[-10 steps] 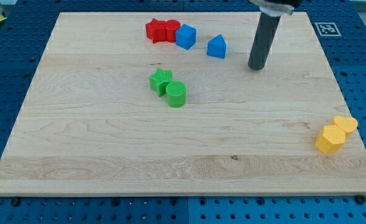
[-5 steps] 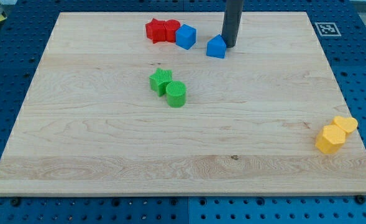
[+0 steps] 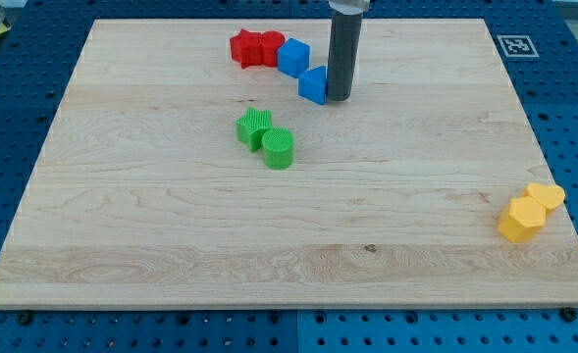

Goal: Move the triangle below the red circle

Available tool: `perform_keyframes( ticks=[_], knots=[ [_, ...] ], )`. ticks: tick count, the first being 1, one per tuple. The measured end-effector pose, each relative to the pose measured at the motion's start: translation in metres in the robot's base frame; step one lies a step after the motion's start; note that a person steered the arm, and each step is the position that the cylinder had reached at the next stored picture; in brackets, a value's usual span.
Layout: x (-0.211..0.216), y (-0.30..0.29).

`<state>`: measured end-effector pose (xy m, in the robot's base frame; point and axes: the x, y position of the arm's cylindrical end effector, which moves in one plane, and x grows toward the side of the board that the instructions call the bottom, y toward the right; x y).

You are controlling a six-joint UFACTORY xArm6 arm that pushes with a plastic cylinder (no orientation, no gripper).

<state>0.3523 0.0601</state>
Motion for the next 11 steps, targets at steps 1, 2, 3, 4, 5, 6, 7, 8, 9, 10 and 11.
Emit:
perform_keyframes(
  ticks=[1,2,3,4,5,6,7,8,9,10,11],
  knots=[
    [0.000,-0.003],
    [0.000,-0.008],
    [0.000,-0.007],
    [0.000,-0.032],
    [0.000,-0.047],
    [0.000,-0.047],
    [0.000,-0.052],
    [-0.005,-0.063],
    [-0.014,-0.074],
    [-0.016,-0.081],
    [-0.022,-0.081]
  ],
)
